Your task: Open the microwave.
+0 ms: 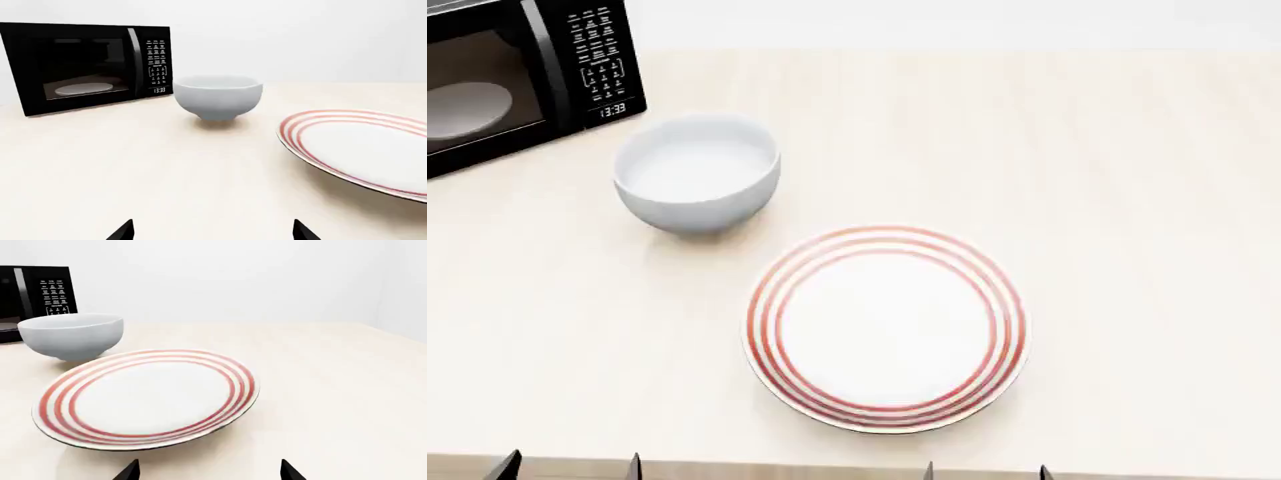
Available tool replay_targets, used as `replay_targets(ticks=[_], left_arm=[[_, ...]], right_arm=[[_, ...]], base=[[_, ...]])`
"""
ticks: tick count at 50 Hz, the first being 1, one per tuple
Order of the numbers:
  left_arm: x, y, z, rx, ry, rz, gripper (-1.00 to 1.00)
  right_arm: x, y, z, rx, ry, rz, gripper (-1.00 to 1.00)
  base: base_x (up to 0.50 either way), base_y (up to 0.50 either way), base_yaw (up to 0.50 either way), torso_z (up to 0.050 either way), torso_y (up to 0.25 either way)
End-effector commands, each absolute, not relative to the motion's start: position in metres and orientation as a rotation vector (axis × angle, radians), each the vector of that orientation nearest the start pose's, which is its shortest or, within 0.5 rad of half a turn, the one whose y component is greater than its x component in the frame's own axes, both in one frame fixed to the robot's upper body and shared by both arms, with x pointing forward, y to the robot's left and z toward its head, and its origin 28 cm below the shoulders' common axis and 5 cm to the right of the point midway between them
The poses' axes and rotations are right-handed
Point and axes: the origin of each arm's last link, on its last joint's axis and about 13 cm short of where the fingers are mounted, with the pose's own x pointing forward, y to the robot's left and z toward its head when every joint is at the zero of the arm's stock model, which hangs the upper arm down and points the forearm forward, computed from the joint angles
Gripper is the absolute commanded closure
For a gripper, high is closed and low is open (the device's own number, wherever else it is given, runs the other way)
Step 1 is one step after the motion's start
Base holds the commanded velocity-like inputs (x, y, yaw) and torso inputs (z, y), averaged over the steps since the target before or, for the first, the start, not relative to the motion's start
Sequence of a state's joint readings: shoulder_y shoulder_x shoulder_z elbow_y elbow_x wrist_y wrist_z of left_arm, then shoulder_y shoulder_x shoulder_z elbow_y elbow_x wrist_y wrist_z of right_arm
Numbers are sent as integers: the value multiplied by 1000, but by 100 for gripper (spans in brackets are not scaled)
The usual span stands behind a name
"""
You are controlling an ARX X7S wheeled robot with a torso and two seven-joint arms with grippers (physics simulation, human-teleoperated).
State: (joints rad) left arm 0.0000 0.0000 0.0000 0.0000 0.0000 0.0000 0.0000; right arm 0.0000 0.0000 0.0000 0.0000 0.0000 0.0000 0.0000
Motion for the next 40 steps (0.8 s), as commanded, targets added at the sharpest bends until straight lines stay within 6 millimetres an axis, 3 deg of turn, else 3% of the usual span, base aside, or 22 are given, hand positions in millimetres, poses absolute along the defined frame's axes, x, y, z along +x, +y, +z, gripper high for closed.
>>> replay_targets(ticks=[1,11,23,40], left_arm=[[208,205,16,-1,-9,-6,-100],[196,205,31,-3,-66,-17,-100],[189,204,38,-8,-90,-27,-100],[190,204,36,-6,-85,-25,-100]], right_arm=[[207,-96,18,3,-7,-7,-100],[191,-92,42,-23,-80,-4,-100],[188,-91,49,-64,-136,-26,-100],[187,-88,48,-80,-152,-14,-100]], base=[[0,0,0,0,0],[0,0,0,0,0],[3,27,0,0,0],[126,378,0,0,0]])
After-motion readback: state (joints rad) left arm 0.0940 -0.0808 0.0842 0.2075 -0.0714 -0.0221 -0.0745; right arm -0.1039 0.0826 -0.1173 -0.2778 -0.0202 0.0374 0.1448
